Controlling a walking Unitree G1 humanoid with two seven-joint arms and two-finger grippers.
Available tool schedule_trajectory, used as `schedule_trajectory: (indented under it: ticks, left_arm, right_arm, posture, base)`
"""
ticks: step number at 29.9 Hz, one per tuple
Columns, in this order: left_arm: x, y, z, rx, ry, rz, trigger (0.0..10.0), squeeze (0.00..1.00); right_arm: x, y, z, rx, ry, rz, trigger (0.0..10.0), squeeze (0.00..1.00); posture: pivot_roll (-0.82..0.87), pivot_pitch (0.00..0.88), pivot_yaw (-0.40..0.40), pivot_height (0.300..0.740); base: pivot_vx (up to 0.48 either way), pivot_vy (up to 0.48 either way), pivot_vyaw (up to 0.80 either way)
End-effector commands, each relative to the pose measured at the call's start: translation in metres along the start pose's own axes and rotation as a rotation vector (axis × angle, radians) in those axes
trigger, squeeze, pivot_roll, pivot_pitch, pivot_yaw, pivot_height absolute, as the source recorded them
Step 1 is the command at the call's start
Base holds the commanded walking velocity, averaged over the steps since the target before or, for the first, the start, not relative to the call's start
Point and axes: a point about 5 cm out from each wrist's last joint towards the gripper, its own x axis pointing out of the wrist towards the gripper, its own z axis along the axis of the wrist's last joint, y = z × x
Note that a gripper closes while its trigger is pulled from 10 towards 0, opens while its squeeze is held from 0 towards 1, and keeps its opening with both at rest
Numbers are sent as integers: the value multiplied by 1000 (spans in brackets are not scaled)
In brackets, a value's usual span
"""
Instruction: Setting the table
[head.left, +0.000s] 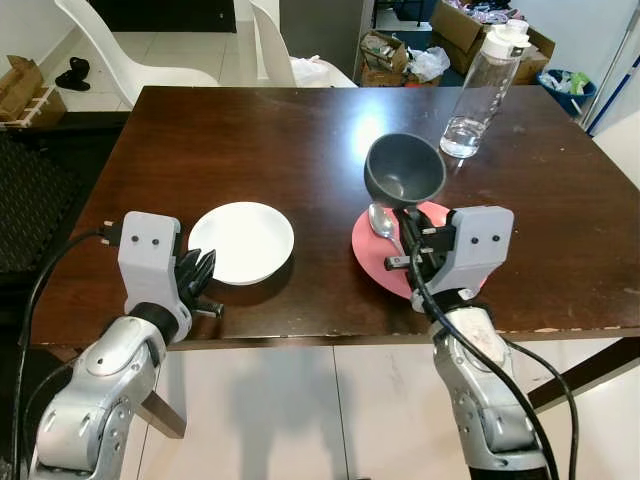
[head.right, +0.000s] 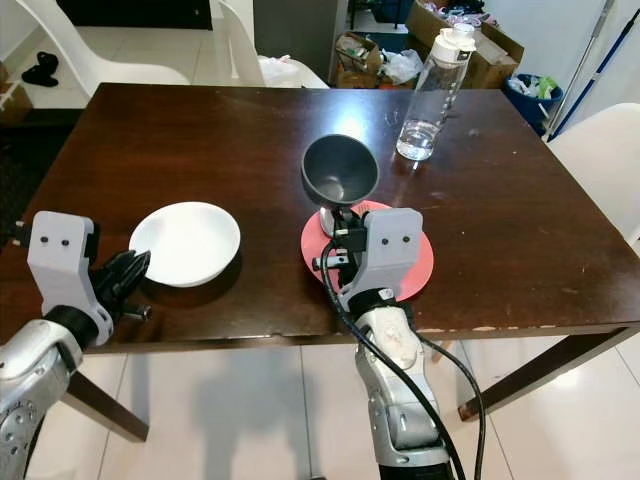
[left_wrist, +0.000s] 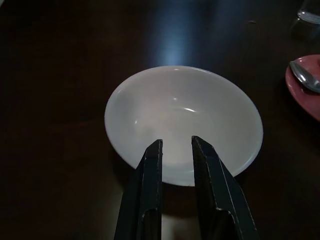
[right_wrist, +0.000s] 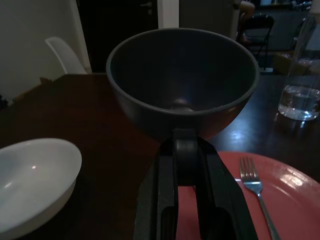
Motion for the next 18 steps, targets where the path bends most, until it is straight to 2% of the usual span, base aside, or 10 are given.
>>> schedule_trajectory:
  ticks: [1, 18]
  left_arm:
    - [-1, 3, -5, 4, 17, 20, 10000, 0]
    - [1, 3, -5, 5, 4, 21, 10000, 0]
  right_arm:
    - [-2, 0, -7, 2, 33, -2, 10000, 0]
    - [-2, 2, -10, 2, 42, 6, 10000, 0]
  posture:
    - [-3, 69, 28, 740]
    - [0, 57, 30, 740]
  base:
    - [-322, 0, 0]
    - [-311, 0, 0]
